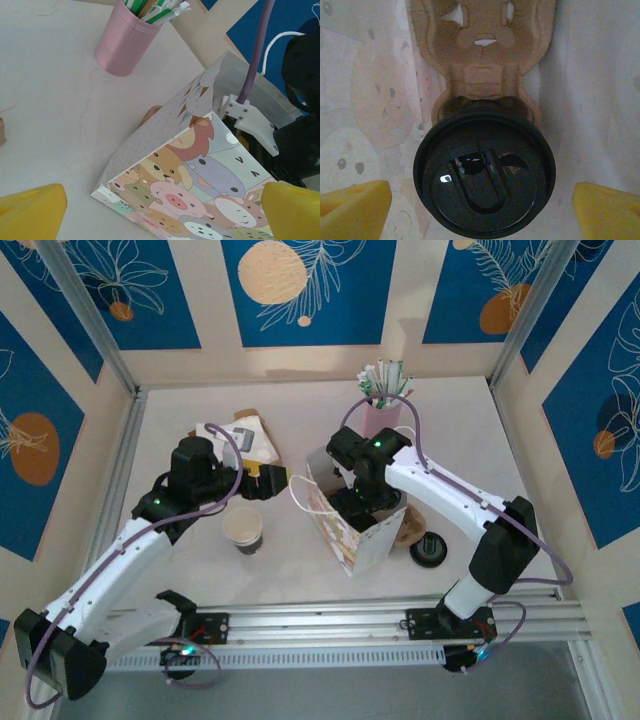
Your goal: Pack the takeout coffee
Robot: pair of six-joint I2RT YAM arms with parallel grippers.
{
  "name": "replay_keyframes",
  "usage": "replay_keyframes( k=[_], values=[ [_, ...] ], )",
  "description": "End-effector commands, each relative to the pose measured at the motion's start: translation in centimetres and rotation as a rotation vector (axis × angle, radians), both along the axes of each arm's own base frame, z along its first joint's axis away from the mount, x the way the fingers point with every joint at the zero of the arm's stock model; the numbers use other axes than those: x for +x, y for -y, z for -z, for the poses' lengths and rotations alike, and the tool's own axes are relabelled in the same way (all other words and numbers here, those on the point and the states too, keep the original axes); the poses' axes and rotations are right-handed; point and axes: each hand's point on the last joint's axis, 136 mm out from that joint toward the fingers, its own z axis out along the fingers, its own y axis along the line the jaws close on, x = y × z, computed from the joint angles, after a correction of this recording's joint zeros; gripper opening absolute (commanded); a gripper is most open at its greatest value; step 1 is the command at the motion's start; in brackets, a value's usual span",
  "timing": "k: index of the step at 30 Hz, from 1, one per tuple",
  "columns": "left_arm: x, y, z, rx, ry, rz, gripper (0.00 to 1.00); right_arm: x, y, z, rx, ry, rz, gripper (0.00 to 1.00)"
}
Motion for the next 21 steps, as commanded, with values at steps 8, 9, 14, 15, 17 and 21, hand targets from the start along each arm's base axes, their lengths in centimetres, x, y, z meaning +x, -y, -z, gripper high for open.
replay_keyframes(
  k=[8, 9, 14, 15, 17, 21],
  values=[
    [-0.5, 0.6, -2.2, -0.018, 0.072, 0.039, 1.0, -0.6, 0.4, -1.9, 0.006, 0.023, 0.01, 0.93],
    [-0.5, 0.6, -2.3, -0.019, 0.074, 0.038, 1.0, -0.6, 0.4, -1.9, 0.006, 0.023, 0.009, 0.93],
    [-0.7, 0.6, -2.4, -0.022, 0.077, 0.042, 1.0, -0.6, 0.4, -2.2, 0.008, 0.032, 0.011, 0.93],
    [-0.8, 0.6, -2.6, -0.025, 0.081, 0.043, 1.0, -0.7, 0.4, -2.3, 0.007, 0.032, 0.009, 0.93],
    [-0.9, 0.6, -2.8, -0.028, 0.086, 0.046, 1.0, -0.7, 0.4, -2.4, 0.007, 0.037, 0.009, 0.93],
    [-1.2, 0.6, -3.2, -0.028, 0.094, 0.048, 0.99, -0.7, 0.3, -2.7, 0.015, 0.043, 0.009, 0.93]
  ],
)
